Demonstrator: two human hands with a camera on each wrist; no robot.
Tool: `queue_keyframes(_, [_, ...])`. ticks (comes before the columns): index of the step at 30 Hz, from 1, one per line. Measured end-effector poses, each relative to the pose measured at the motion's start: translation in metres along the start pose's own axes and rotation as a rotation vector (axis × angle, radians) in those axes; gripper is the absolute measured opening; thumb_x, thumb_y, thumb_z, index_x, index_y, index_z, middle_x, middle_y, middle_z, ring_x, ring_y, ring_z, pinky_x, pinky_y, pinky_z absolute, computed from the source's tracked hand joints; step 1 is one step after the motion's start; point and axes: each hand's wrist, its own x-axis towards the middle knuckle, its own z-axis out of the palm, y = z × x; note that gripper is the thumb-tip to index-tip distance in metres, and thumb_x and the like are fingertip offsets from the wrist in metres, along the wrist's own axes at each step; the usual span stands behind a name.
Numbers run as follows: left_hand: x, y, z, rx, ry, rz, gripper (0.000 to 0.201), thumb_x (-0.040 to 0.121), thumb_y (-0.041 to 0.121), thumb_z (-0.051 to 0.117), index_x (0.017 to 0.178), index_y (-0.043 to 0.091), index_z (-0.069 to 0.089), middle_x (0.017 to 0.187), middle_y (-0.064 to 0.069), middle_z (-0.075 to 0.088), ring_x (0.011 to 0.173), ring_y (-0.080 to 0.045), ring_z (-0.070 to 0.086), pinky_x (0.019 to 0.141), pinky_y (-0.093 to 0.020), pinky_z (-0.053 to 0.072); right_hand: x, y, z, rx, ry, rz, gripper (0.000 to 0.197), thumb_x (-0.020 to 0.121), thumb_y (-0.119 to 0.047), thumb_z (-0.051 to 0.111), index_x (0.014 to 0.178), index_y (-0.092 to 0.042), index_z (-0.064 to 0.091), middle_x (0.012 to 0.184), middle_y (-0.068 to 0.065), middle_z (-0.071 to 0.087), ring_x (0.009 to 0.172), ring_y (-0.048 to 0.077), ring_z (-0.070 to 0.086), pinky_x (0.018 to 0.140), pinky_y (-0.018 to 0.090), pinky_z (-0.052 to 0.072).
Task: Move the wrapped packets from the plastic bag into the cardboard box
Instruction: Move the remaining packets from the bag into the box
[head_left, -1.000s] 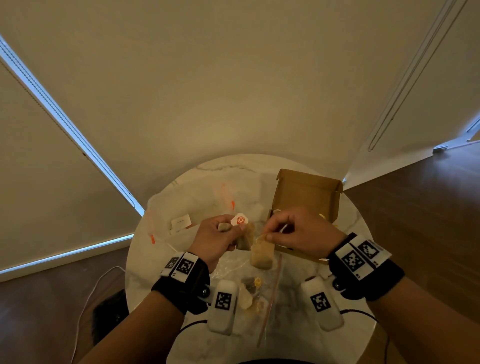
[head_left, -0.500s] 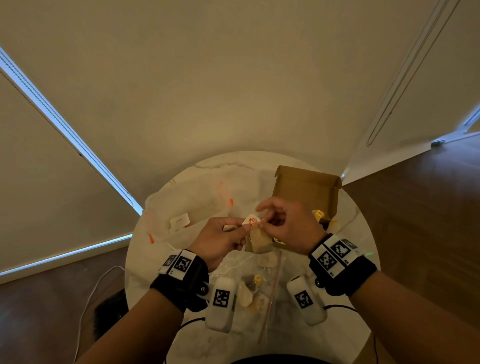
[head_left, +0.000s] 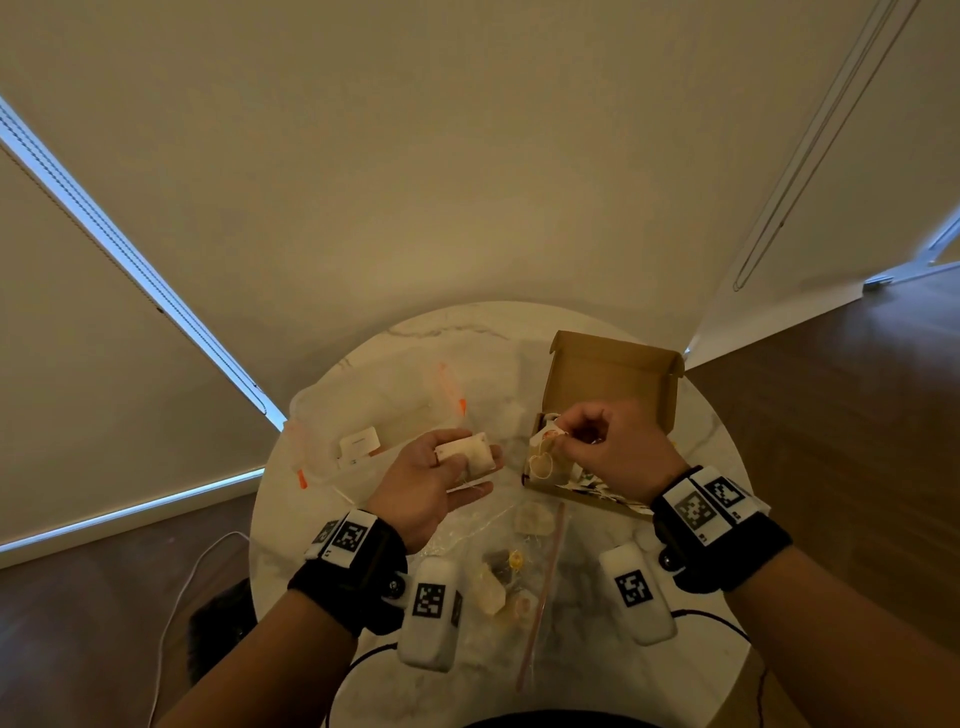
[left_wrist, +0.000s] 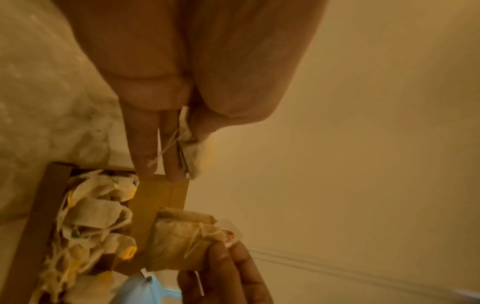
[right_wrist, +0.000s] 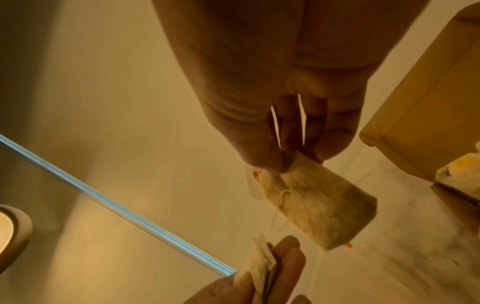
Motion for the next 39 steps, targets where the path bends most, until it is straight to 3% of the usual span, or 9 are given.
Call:
queue_keyframes(4, [0.000,-0.001,-0.002,0.256,0.101,0.112,0.013,0.091,-0.005,0.058,0.103,-0.004,0.063,0.105,-0.027,0.068,0.094,-0.035,0.069,0.078,-0.039,0.060,0.000,0.002,0.000,-0.003,0.005,-0.013,0.010,0.082,-0.018,0.074,0.089,-0.011,0.074,0.084,0.002,0.073,0.077,0.013,0.067,0.073,0.028,0.057])
queue_keyframes(7, [-0.003,0.005,-0.004,0.412,0.073,0.241,0.017,0.085,-0.006,0.066,0.082,0.009,0.075,0.097,-0.023,0.070,0.085,-0.032,0.070,0.073,-0.033,0.060,0.001,0.003,0.000,0.016,0.007,-0.001,0.010,0.082,-0.020,0.074,0.088,-0.012,0.074,0.083,0.001,0.073,0.076,0.014,0.067,0.072,0.029,0.058])
queue_keyframes(14, [-0.011,0.022,0.002,0.775,-0.114,0.392,0.023,0.080,-0.006,0.072,0.085,0.017,0.074,0.083,-0.009,0.071,0.069,-0.015,0.068,0.062,-0.025,0.057,0.005,0.003,0.010,0.030,-0.015,0.100,0.005,0.081,-0.016,0.075,0.084,-0.018,0.073,0.082,-0.002,0.073,0.075,0.009,0.068,0.071,0.026,0.057])
queue_keyframes(22, [-0.003,0.024,0.020,0.915,-0.040,0.490,0.016,0.071,0.007,0.083,0.074,0.019,0.074,0.070,0.008,0.072,0.064,-0.002,0.067,0.065,-0.014,0.051,-0.001,-0.008,0.022,0.247,-0.185,0.081,0.011,0.088,-0.010,0.067,0.091,-0.002,0.074,0.076,0.015,0.071,0.065,0.024,0.066,0.064,0.034,0.058])
queue_keyframes(24, [0.001,0.025,0.023,0.926,-0.012,0.499,0.016,0.069,0.009,0.085,0.073,0.019,0.072,0.070,0.005,0.072,0.064,-0.005,0.068,0.065,-0.018,0.055,0.000,-0.006,0.018,0.313,-0.210,0.087,0.016,0.088,-0.014,0.067,0.095,0.000,0.073,0.083,0.023,0.070,0.070,0.028,0.066,0.068,0.036,0.059])
queue_keyframes(27, [0.008,0.025,0.030,0.901,-0.016,0.490,0.018,0.069,0.011,0.086,0.076,0.019,0.072,0.074,0.005,0.073,0.067,-0.005,0.068,0.067,-0.020,0.056,0.004,0.003,0.010,0.148,-0.248,0.054,0.017,0.084,-0.013,0.073,0.100,-0.010,0.073,0.087,0.013,0.073,0.076,0.025,0.069,0.074,0.039,0.059])
queue_keyframes(31, [0.018,0.020,0.023,0.896,0.053,0.451,0.013,0.078,0.023,0.080,0.076,0.032,0.070,0.079,0.013,0.072,0.072,-0.002,0.067,0.069,-0.017,0.054,0.026,0.032,-0.026,-0.025,-0.032,0.167,0.012,0.084,-0.016,0.072,0.095,-0.020,0.070,0.088,-0.002,0.071,0.082,0.017,0.068,0.077,0.033,0.057])
queue_keyframes(35, [0.021,-0.002,0.000,0.948,0.072,0.354,0.011,0.084,0.020,0.073,0.077,0.028,0.072,0.073,0.013,0.071,0.072,-0.006,0.068,0.074,-0.025,0.056,0.052,0.072,-0.067,-0.286,0.143,0.225,0.007,0.083,-0.024,0.071,0.088,-0.020,0.067,0.083,-0.002,0.068,0.079,0.016,0.065,0.067,0.026,0.049])
queue_keyframes(39, [0.018,-0.024,-0.014,1.004,0.042,0.265,0.017,0.086,0.014,0.071,0.076,0.028,0.071,0.068,0.011,0.069,0.065,-0.001,0.065,0.065,-0.012,0.049,0.069,0.106,-0.067,-0.381,0.063,0.332,0.013,0.083,-0.025,0.071,0.092,-0.017,0.067,0.091,0.003,0.069,0.082,0.018,0.064,0.072,0.031,0.055])
